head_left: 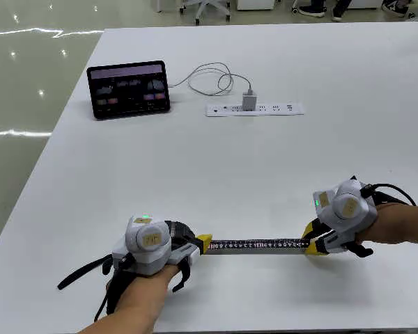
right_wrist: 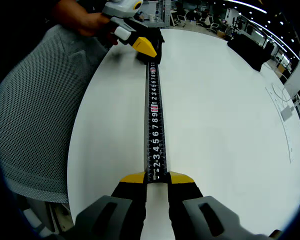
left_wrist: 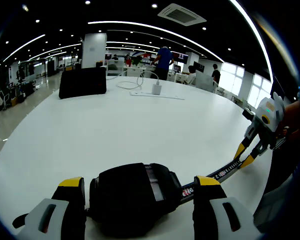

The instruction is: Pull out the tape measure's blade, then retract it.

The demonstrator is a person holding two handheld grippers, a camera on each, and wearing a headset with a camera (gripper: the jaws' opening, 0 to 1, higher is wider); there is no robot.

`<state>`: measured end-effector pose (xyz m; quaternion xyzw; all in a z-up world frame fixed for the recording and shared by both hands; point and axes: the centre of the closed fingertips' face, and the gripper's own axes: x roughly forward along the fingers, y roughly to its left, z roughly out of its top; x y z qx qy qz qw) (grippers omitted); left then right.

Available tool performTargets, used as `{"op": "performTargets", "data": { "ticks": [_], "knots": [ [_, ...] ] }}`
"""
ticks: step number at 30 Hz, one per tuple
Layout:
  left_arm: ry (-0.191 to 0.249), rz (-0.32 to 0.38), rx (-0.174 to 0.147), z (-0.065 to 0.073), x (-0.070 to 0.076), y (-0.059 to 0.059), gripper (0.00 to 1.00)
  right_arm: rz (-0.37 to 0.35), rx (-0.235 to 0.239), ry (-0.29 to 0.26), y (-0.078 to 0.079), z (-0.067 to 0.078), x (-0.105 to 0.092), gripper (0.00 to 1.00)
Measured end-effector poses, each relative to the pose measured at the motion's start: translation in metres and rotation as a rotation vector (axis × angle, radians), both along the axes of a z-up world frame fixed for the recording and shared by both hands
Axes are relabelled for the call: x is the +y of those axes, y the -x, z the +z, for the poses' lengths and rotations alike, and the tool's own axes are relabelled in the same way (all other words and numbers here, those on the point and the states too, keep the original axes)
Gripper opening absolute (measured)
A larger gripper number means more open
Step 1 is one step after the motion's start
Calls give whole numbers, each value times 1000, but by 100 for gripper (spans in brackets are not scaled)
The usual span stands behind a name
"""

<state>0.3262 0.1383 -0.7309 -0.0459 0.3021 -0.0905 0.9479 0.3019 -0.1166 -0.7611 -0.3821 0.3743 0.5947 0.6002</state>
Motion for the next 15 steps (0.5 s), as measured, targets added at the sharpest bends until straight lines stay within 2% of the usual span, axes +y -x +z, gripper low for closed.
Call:
{"op": "performTargets", "data": {
  "ticks": [2,4,5,12,15],
  "knots": [
    [-12,-6,-6,1,0,0,85,-25,8,10,-2,0,0,11],
    [-14,-2,-3,1,0,0,82,8,-10,10,0,0,-1,11],
    [-18,2,-2,0,1,0,80,-4,-4,8,-1,0,-1,11],
    [-9,26,6,0,5,0,70,-10,9,2,-2,0,-1,11],
    [40,57,35,-4,7,2,70,-5,9,2,-2,0,-1,11]
  ]
}}
